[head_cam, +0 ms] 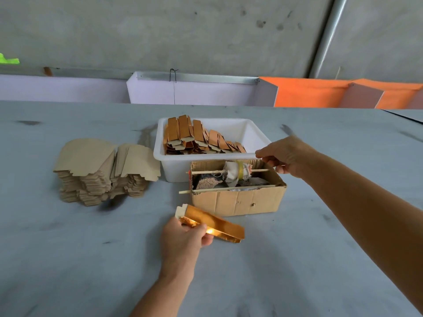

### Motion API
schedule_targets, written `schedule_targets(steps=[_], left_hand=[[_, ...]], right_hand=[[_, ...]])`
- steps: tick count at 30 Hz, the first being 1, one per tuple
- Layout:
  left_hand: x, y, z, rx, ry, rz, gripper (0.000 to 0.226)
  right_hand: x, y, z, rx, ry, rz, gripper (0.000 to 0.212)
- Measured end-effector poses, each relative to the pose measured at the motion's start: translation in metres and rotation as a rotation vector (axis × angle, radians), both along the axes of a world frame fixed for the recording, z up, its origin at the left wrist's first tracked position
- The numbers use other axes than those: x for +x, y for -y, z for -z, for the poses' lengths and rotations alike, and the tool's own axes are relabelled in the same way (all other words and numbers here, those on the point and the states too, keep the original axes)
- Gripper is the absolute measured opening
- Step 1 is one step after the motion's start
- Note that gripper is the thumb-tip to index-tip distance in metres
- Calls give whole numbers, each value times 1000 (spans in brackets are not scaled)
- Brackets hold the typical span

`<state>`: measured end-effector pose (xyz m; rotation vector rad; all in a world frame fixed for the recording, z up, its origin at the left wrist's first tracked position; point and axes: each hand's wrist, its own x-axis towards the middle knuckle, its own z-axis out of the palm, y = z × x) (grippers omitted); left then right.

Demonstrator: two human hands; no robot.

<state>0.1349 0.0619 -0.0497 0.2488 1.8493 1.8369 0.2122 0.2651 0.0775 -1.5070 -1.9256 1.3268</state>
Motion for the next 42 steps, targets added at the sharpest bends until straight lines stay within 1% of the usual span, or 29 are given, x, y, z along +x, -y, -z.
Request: schedule_targets(steps=[3, 6, 9, 11, 13, 15, 18, 20, 21, 22, 24, 26, 30, 34, 42], left_hand=[[-2, 11, -1, -86, -56, -6, 24], [-1, 16, -6, -175, -123, 10, 28], [1, 16, -10, -282, -176, -3, 36], [2, 16, -12, -349, -242, -28, 38], [3, 17, -16, -446, -316, -7, 40], [2, 18, -18, -524, -376, 21, 46], [2, 20, -24, -643, -480, 79, 64], [8, 23, -37, -756, -649, 88, 68], [11, 23, -44, -758, -776, 48, 68], [12, 20, -52, -698, -912, -6, 66], [12, 5, -70, -509, -1146, -81, 54], [5, -20, -83, -431, -1288, -20, 42], [-17, -70, -80, -419, -1286, 182, 42], [-32, -97, -68, -507, -1250, 341, 39], [-40, -110, -63, -465, -1146, 350, 31]], right_hand=[[6, 2, 6, 104, -37, -65, 12], [7, 4, 15, 248, -62, -181, 11], [2, 4, 26, 390, 9, -299, 19], [-2, 2, 33, 471, 61, -340, 19], [-7, 1, 38, 528, 83, -356, 20], [-9, -1, 41, 572, 109, -373, 25], [-9, -4, 44, 586, 96, -374, 29], [-8, -5, 47, 566, 60, -374, 29], [-7, -6, 48, 555, 44, -379, 28], [-6, -8, 49, 543, 30, -383, 27], [-5, -10, 51, 513, 3, -382, 25], [-4, -11, 52, 494, -18, -383, 24], [-3, -12, 52, 525, -21, -403, 23], [-1, -12, 52, 577, -2, -434, 29], [0, -14, 53, 584, -24, -451, 26]])
